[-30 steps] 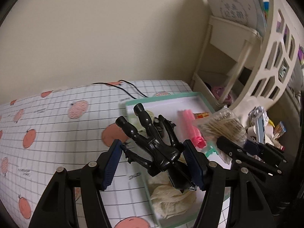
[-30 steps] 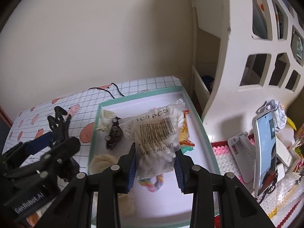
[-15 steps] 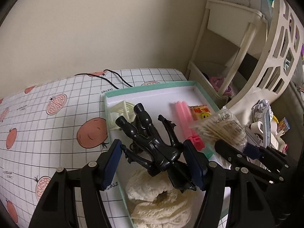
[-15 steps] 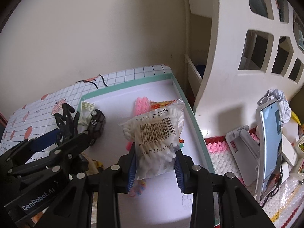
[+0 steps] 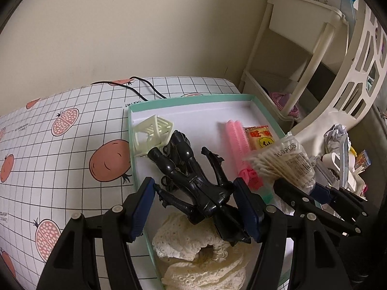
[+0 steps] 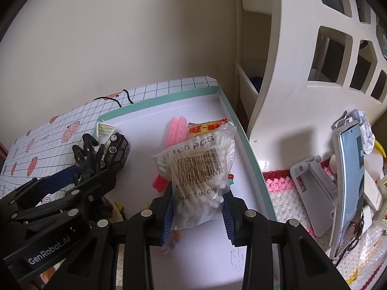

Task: Organize objects
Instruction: 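Open the right tool to drop the swab bag while the left tool releases the black figure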

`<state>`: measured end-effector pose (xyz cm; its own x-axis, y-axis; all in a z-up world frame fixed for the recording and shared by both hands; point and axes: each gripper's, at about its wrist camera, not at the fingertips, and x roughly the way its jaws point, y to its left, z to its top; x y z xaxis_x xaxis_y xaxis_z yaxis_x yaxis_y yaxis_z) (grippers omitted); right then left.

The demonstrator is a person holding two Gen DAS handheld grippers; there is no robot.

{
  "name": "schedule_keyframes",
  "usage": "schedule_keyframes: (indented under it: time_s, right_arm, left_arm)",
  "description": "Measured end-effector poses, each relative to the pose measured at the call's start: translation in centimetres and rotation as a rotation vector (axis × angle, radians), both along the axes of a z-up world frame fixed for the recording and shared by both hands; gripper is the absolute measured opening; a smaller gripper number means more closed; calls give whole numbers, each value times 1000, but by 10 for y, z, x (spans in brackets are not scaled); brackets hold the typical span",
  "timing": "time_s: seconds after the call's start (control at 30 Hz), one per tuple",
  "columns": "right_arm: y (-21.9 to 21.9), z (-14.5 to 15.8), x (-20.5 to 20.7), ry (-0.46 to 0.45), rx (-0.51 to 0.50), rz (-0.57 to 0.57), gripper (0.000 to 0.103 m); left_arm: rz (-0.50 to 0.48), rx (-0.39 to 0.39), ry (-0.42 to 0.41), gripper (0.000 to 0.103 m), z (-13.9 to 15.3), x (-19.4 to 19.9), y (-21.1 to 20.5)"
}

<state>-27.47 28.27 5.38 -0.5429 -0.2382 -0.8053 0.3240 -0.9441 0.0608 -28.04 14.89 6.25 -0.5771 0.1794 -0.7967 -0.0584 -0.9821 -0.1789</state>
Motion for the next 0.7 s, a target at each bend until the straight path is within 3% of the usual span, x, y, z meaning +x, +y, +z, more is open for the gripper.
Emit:
schedule_keyframes:
  time_s: [0.2, 0.4, 0.7]
  right_arm:
    - [0, 3, 2, 7, -3, 5, 40]
    - [0, 7, 4, 14, -13, 11, 52]
    - [-7, 15, 11, 33, -17, 31, 52]
  left_arm:
    - [1, 17, -14, 68, 3, 1, -4]
    - [22, 26, -14, 72, 10, 7, -11]
    - [55, 57, 8, 74, 25, 17, -21]
